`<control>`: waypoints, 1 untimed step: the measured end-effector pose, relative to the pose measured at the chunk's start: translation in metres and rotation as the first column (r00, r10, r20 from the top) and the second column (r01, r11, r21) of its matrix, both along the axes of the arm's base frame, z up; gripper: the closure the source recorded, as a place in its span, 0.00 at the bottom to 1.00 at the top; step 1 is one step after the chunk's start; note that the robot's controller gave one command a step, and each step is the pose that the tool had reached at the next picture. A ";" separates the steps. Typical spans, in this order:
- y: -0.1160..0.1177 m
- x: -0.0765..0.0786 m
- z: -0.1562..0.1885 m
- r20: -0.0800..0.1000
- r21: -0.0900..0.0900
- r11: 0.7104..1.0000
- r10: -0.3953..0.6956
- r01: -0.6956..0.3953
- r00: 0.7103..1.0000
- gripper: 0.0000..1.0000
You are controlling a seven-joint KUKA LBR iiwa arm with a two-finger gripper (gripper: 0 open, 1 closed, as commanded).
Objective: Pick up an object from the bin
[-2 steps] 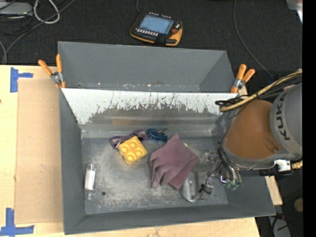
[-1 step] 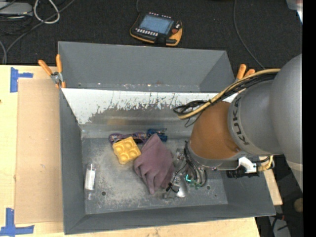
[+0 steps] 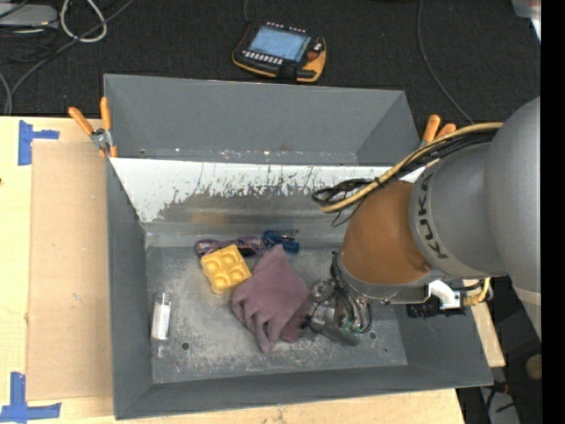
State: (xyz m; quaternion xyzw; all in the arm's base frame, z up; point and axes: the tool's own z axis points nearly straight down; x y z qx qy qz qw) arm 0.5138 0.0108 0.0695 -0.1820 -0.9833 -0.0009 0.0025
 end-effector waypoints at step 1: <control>0.000 0.000 0.000 0.000 0.000 1.000 0.000 0.000 1.000 1.00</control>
Offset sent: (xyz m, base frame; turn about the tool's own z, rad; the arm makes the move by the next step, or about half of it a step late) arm -0.0117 -0.0100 0.0005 0.0183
